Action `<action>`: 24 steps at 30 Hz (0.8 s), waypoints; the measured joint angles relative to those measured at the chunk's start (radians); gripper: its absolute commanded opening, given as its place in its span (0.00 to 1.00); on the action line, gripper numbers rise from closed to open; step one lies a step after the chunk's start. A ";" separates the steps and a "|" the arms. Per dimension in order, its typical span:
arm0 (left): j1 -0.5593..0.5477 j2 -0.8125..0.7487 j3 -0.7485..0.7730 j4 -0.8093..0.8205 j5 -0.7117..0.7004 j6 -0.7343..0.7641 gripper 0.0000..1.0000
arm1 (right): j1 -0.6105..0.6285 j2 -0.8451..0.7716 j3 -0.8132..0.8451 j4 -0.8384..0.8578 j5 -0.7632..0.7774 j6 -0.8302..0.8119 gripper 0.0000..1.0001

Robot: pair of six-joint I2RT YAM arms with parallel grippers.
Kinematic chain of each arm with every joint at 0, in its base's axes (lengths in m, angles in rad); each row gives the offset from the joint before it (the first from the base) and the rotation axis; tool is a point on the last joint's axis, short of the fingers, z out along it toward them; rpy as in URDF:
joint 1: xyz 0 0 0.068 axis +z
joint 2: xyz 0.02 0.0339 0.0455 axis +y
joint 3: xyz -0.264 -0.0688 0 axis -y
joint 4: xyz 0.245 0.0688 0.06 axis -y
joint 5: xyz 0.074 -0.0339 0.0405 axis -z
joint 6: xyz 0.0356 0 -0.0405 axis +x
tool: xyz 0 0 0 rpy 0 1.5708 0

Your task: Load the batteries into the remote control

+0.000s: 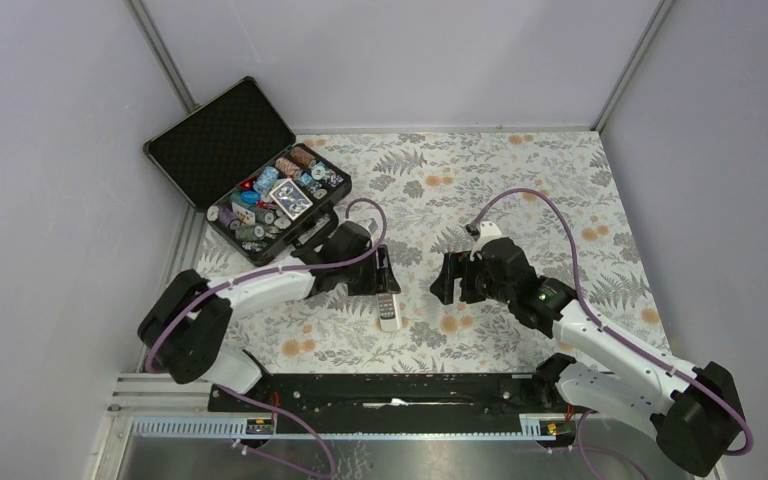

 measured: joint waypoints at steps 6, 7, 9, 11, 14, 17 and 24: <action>-0.020 0.092 0.048 -0.027 -0.029 -0.001 0.20 | 0.000 0.022 0.000 -0.001 0.018 -0.012 0.87; -0.023 0.102 0.057 -0.029 -0.034 -0.001 0.23 | 0.000 0.032 0.000 -0.001 0.018 -0.015 0.87; -0.027 0.120 0.071 -0.032 -0.040 -0.001 0.33 | 0.000 0.048 0.000 0.000 0.018 -0.017 0.88; -0.031 0.135 0.080 -0.032 -0.044 -0.001 0.41 | 0.000 0.056 0.000 0.000 0.018 -0.019 0.90; -0.035 0.148 0.084 -0.031 -0.045 -0.001 0.47 | 0.000 0.056 0.000 0.011 0.018 -0.026 0.97; -0.035 0.154 0.084 -0.024 -0.044 -0.001 0.56 | 0.000 0.060 0.000 0.018 0.016 -0.035 0.99; -0.035 0.156 0.082 0.008 -0.039 -0.001 0.99 | 0.000 0.060 0.000 0.019 0.016 -0.053 1.00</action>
